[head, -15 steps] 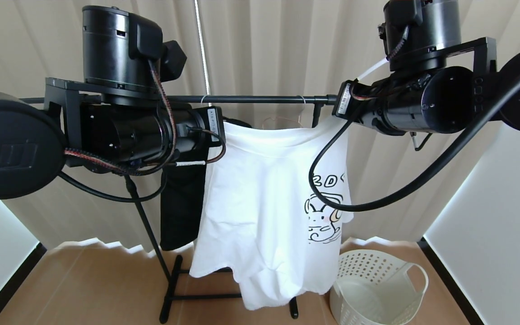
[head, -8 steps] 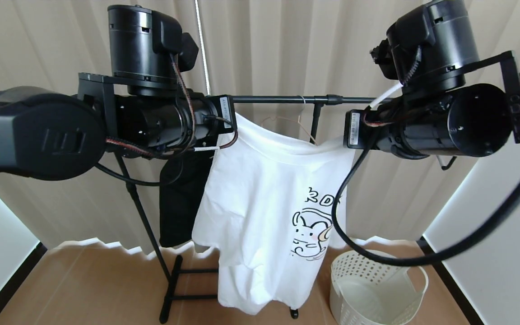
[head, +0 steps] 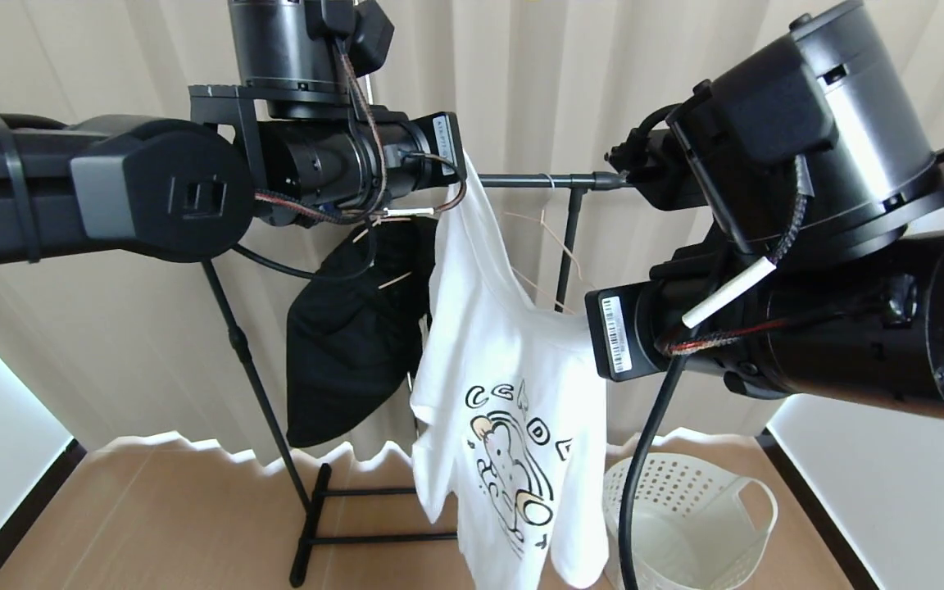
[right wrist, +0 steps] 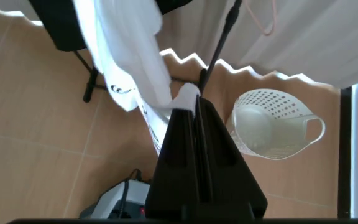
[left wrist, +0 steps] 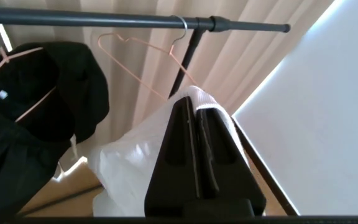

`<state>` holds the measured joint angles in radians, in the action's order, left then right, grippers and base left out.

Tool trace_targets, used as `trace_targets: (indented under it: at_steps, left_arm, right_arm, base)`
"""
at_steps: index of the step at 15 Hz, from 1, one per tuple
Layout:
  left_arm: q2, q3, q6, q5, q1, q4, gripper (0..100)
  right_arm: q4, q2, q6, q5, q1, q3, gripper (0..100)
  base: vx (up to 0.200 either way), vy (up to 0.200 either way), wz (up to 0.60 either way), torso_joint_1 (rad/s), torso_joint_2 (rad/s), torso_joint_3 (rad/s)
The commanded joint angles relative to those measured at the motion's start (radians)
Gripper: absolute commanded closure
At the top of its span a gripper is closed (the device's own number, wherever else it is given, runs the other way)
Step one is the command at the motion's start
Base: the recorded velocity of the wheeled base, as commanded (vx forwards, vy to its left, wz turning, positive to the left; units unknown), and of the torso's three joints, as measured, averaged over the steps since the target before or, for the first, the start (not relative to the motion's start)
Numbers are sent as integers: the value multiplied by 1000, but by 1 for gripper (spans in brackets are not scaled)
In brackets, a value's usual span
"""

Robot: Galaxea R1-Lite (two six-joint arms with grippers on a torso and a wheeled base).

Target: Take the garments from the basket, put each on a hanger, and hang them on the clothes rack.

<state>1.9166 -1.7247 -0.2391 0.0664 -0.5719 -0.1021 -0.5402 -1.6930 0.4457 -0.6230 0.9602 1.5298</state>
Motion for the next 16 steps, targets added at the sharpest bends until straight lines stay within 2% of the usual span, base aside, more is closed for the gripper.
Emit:
trace_targets:
  at_steps: [1,4,7,9,11,13,16]
  left_arm:
    - [41,-56,0,-5,-5,1,100]
    - [53,-81,0,-8,-26,-1,100]
    - [50,-84,-2,-96,-40,-1,100]
    - [50,-90,-5,-109,-52,-2,100]
    - [52,-88,-5,-109,-63,-2,100]
    - [48,-88,-3,-109,-68,-2,100]
    - [45,-84,-5,-108,-62,-2,100]
  right_arm:
    - [6,-5,16,3,46,0,100]
    - [16,-48,68,6,109,13,100]
    - [72,-102,128,32,184,30,100]
    - [92,-137,189,58,215,61,100]
    - [105,-163,252,91,226,109,100]
    - [105,-169,275,95,224,130,100]
    - [83,-159,252,89,199,109,100]
  base:
    - [0,0,0,0,0,0]
    - [0,0,0,0,0,0]
    - [0,0,0,0,0,0]
    - [0,0,0,0,0,0]
    - [0,0,0,0,0,0]
    - [0,0,0,0,0,0]
    - [0,0,0,0,0,0]
